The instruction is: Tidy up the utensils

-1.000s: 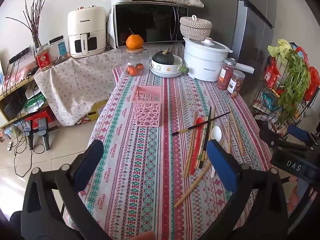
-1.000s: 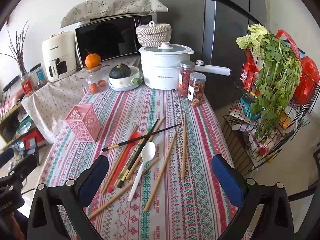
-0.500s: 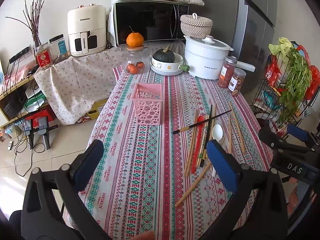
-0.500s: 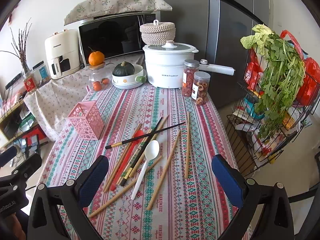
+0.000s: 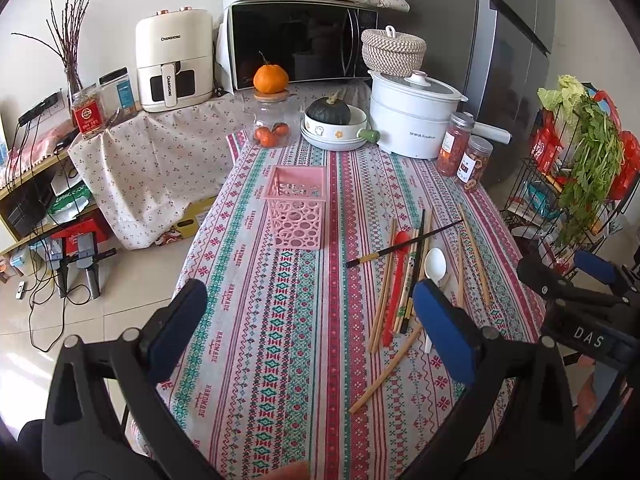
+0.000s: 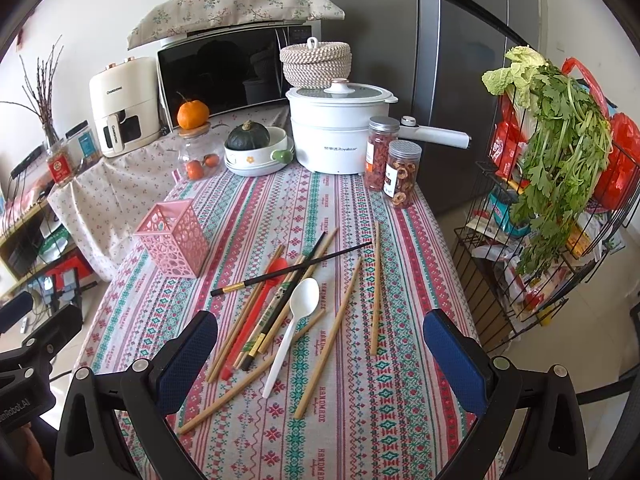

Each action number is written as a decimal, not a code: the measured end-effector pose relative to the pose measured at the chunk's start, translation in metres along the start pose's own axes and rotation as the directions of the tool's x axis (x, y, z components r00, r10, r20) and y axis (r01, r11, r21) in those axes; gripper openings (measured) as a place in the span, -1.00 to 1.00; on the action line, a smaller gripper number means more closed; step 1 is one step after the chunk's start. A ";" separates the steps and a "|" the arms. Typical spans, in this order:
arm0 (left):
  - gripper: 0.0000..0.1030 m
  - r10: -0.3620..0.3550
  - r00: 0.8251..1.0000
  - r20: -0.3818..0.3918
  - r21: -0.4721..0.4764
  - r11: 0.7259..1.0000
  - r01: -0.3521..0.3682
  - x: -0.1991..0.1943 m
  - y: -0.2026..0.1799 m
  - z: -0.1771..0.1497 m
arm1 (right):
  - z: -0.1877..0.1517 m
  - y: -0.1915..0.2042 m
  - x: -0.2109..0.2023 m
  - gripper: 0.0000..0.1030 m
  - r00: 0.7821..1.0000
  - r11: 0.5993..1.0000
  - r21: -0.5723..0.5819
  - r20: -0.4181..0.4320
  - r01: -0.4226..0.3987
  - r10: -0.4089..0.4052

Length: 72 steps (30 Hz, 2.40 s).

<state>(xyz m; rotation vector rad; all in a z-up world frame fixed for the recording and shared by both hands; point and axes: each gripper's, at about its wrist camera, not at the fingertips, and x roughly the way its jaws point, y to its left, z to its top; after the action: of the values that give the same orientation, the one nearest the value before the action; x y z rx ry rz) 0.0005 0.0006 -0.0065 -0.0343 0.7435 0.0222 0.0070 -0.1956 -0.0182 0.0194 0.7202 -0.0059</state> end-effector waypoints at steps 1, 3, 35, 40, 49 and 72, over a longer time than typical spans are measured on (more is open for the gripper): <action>0.99 0.001 1.000 0.001 -0.001 1.000 -0.001 0.000 0.000 0.000 | 0.000 0.000 0.000 1.00 1.000 1.000 0.000 -0.001 -0.001 0.001; 0.99 0.001 1.000 0.000 -0.001 1.000 -0.001 0.000 0.000 0.000 | 0.000 0.000 0.000 1.00 1.000 1.000 0.000 0.000 0.000 0.000; 0.98 -0.002 1.000 -0.008 0.002 1.000 0.003 0.001 -0.001 -0.002 | -0.001 0.001 0.002 1.00 1.000 1.000 0.002 -0.011 -0.010 0.010; 0.98 -0.002 1.000 -0.009 0.003 1.000 0.002 0.001 0.000 -0.003 | -0.001 0.001 0.002 1.00 1.000 1.000 0.003 -0.012 -0.010 0.010; 0.99 0.009 1.000 -0.009 0.011 1.000 -0.009 0.003 0.001 -0.007 | -0.002 0.001 0.004 1.00 1.000 1.000 0.005 -0.013 -0.001 0.001; 0.98 -0.147 0.971 -0.187 0.211 0.960 0.186 0.073 -0.059 0.056 | 0.062 -0.076 0.073 1.00 0.980 0.985 0.166 -0.197 0.055 -0.021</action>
<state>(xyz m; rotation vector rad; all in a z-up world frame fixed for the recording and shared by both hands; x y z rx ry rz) 0.0941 -0.0552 -0.0136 0.1208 0.9082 -0.2297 0.1021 -0.2724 -0.0212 0.1721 0.9147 -0.1036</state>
